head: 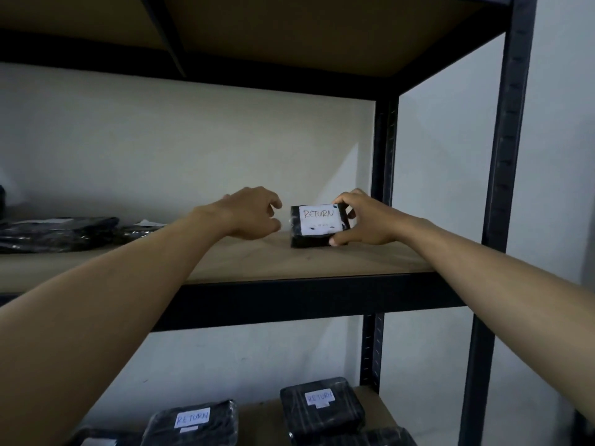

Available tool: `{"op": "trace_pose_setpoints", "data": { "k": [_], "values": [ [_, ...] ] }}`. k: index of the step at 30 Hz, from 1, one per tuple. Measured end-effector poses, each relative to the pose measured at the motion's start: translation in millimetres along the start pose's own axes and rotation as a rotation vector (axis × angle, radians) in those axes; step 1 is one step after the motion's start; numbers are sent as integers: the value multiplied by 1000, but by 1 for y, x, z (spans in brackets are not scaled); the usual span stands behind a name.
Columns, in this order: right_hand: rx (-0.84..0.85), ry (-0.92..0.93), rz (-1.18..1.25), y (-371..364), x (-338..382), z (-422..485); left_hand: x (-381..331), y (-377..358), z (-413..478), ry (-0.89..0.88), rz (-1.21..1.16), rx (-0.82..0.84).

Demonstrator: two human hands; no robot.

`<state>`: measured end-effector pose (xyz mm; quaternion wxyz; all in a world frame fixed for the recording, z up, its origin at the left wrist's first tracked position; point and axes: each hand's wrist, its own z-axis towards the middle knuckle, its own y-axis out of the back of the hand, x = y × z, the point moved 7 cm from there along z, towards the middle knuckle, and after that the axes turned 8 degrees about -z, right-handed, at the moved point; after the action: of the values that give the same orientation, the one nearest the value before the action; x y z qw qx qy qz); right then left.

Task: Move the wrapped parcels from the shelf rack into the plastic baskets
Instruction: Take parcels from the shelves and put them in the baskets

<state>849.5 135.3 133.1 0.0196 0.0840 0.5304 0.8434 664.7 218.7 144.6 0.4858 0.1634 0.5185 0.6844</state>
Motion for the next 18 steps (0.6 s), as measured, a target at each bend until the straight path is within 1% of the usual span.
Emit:
{"op": "trace_pose_setpoints", "data": {
  "k": [2,5,9,12,15,18],
  "values": [
    [-42,4,8,3,3,0,2,8,-11,-6,47,-80],
    [-113,36,28,9,14,-1,2,21,-33,-43,141,-247],
    [-268,55,74,26,41,-17,0,40,-71,-99,135,-457],
    [-395,90,94,40,79,-36,0,55,-108,-165,134,-583],
    [-487,173,106,44,131,-60,5,70,-151,-216,126,-676],
    [-588,208,115,39,178,-85,19,82,-201,-188,89,-739]
  ]
}}
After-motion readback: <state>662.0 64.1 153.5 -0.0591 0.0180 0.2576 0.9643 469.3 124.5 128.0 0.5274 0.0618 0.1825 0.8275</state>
